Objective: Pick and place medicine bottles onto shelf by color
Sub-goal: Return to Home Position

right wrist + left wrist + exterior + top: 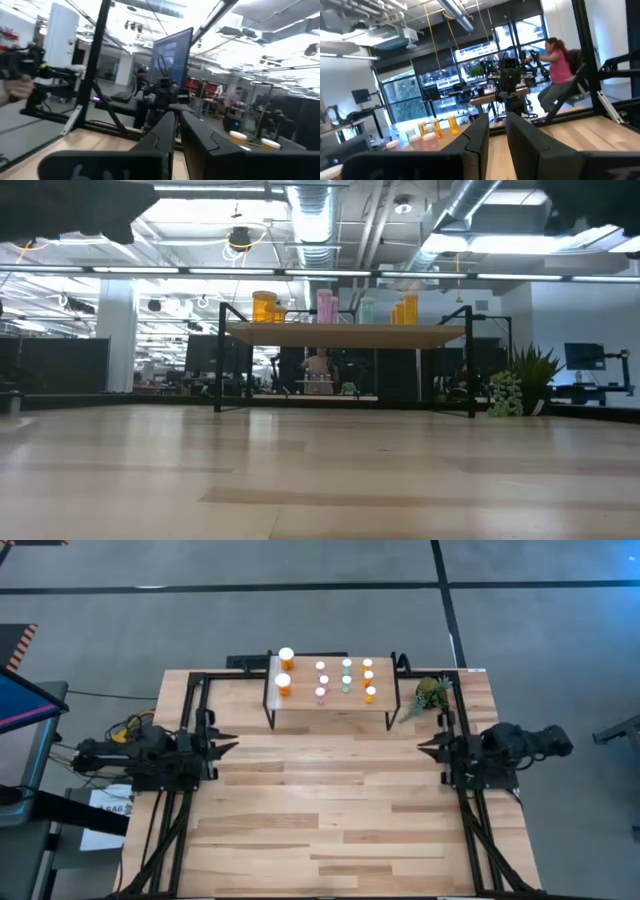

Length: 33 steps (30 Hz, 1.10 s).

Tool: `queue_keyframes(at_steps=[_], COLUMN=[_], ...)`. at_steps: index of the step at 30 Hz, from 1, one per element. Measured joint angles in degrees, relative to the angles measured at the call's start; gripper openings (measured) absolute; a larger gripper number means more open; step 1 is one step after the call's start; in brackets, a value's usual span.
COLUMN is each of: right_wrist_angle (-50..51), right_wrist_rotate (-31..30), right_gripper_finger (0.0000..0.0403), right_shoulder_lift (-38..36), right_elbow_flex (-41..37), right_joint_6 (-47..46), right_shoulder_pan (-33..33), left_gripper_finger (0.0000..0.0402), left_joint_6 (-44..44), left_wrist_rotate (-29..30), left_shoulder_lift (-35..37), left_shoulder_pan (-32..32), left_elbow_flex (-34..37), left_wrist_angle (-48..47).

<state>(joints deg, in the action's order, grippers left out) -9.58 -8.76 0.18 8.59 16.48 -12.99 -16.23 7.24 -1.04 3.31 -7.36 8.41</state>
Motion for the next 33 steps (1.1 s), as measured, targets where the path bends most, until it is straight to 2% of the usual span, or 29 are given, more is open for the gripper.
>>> queue_keyframes(at_steps=[6, 12, 16, 23, 33], right_wrist_angle=[-8.4, -5.1, -5.2, 0.6, 5.6], right_wrist_rotate=[3.1, 6.6, 8.2, 7.6, 7.3], right_gripper_finger=[0.0033, 0.0005, 0.0012, 0.0011, 0.0021], right_shoulder_lift=[0.0, 0.0, 0.0, 0.0, 0.0], right_elbow_flex=[-7.8, -8.1, -8.1, -8.2, -8.2], right_joint_6=[-3.1, -7.9, -7.7, -9.4, -14.1], right_shoulder_pan=[5.3, 9.4, 10.6, 13.2, 16.3], left_gripper_finger=[0.0036, 0.0018, 0.0005, 0.0001, 0.0], left_joint_6=[2.0, 3.0, 3.6, 7.6, 7.3], left_wrist_rotate=[-6.2, -7.4, -10.2, -17.1, -16.9], left_shoulder_lift=[0.0, 0.1, 0.1, 0.1, -0.4], left_shoulder_pan=[-2.1, -4.0, -5.2, -6.3, -6.3], left_elbow_flex=[3.7, 5.2, 6.7, 6.8, 6.8], left_wrist_angle=[0.1, 2.6, 4.0, -1.2, -5.1])
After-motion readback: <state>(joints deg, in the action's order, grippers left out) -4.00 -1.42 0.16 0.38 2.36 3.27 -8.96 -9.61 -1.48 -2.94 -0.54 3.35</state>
